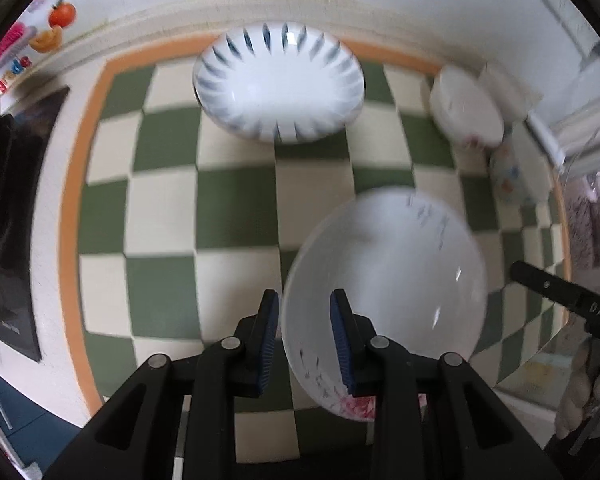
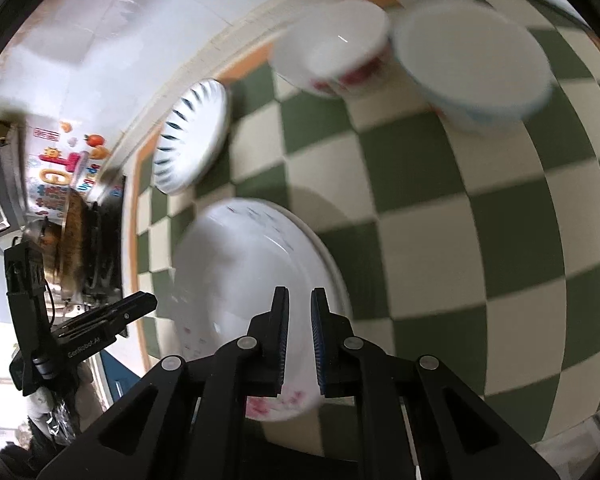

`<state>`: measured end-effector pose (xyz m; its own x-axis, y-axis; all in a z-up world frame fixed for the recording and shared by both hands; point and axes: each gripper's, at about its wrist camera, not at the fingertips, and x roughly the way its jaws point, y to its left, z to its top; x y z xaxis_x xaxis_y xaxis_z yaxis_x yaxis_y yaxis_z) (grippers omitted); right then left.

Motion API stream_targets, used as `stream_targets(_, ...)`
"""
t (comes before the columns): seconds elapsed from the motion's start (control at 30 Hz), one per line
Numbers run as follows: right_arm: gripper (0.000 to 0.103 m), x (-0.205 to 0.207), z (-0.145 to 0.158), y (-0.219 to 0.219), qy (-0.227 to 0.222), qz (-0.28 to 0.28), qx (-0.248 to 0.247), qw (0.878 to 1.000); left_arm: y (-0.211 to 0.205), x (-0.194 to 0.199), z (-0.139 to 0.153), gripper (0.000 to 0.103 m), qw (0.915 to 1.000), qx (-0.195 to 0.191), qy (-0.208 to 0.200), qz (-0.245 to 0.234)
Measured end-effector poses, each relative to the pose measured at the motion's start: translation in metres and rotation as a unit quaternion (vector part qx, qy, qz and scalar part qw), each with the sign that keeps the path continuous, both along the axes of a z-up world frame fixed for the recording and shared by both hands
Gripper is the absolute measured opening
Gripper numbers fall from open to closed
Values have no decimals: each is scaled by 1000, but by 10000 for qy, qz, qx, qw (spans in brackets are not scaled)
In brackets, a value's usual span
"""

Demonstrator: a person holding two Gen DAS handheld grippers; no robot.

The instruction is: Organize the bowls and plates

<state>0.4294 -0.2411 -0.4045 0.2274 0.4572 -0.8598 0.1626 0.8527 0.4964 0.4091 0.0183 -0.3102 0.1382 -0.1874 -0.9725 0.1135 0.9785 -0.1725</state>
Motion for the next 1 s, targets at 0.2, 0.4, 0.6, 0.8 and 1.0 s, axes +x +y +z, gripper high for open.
stream_targets(0.2,39,60,29,34,-282,249,119,9992,42,57,24,30,9984,40,-363,427)
stream_targets(0.4,39,147,27,72,-249,299,0,9992,85,127,-10,30,9965,38,37,833)
stream_targets(0.6,39,226,-7,98,185,524,-480,9973,101,180,-54,30,9941,58,669,848)
stream_targets(0.8,39,265,-35,105,554,758,-704,9931,92,205,-81,30,9931,104,1057,502)
stream_targets(1.0,17,275,-56,105,801,883,-677,9906,85,211,-90,20,9937,52,1062,354)
